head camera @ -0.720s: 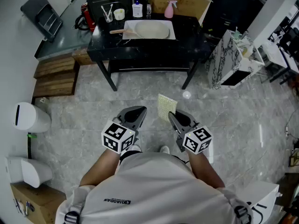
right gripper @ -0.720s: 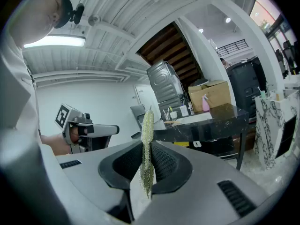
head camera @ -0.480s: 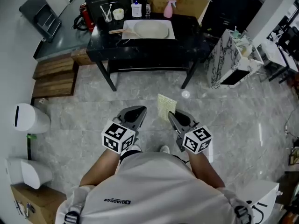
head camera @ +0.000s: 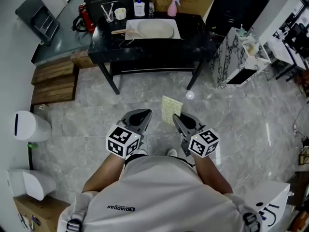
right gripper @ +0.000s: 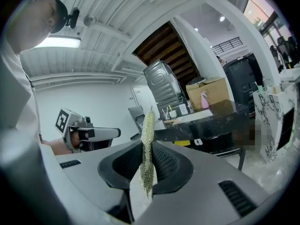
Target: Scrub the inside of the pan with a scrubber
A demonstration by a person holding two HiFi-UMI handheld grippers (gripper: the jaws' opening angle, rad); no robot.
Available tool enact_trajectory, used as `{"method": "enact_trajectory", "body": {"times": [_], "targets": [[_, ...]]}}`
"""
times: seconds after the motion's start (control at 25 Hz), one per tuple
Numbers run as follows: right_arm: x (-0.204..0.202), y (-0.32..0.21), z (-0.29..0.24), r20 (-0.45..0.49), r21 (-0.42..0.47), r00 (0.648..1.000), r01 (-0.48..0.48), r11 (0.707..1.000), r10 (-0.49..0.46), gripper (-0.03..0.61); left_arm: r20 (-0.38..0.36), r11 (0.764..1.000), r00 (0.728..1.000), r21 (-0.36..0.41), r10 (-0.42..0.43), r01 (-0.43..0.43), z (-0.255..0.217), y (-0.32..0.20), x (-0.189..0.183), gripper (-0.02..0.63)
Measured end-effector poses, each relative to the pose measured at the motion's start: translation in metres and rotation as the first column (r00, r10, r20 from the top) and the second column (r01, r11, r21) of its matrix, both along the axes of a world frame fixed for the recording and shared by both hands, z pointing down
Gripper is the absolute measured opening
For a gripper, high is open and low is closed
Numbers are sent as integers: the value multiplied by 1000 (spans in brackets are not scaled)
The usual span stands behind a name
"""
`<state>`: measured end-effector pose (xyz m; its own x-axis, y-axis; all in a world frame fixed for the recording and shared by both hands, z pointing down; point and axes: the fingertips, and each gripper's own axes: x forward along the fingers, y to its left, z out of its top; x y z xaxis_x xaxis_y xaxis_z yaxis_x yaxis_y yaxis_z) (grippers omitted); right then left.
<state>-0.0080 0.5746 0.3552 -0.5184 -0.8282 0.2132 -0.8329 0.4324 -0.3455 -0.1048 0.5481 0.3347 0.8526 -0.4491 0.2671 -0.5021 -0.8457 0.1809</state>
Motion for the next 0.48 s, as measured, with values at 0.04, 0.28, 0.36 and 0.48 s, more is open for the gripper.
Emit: {"method": "enact_trajectory", "body": {"times": [0.04, 0.28, 0.36, 0.48], "targets": [[-3, -1, -1, -1, 6, 1000, -1, 1000, 1, 78, 3, 1000, 1000, -2, 2, -2, 2, -1, -3, 15], [-25, -5, 0, 7, 24, 1000, -27, 999, 26, 81, 6, 1000, 1000, -9, 20, -20, 11, -9, -25, 15], [-32, -6, 2, 7, 22, 999, -37, 999, 36, 81, 3, 1000, 1000, -9, 28, -28, 13, -11, -31, 15], [-42, -4, 6, 7, 12, 999, -47, 999, 47, 81, 2, 999, 999, -11, 40, -40, 15, -12, -41, 15]]}}
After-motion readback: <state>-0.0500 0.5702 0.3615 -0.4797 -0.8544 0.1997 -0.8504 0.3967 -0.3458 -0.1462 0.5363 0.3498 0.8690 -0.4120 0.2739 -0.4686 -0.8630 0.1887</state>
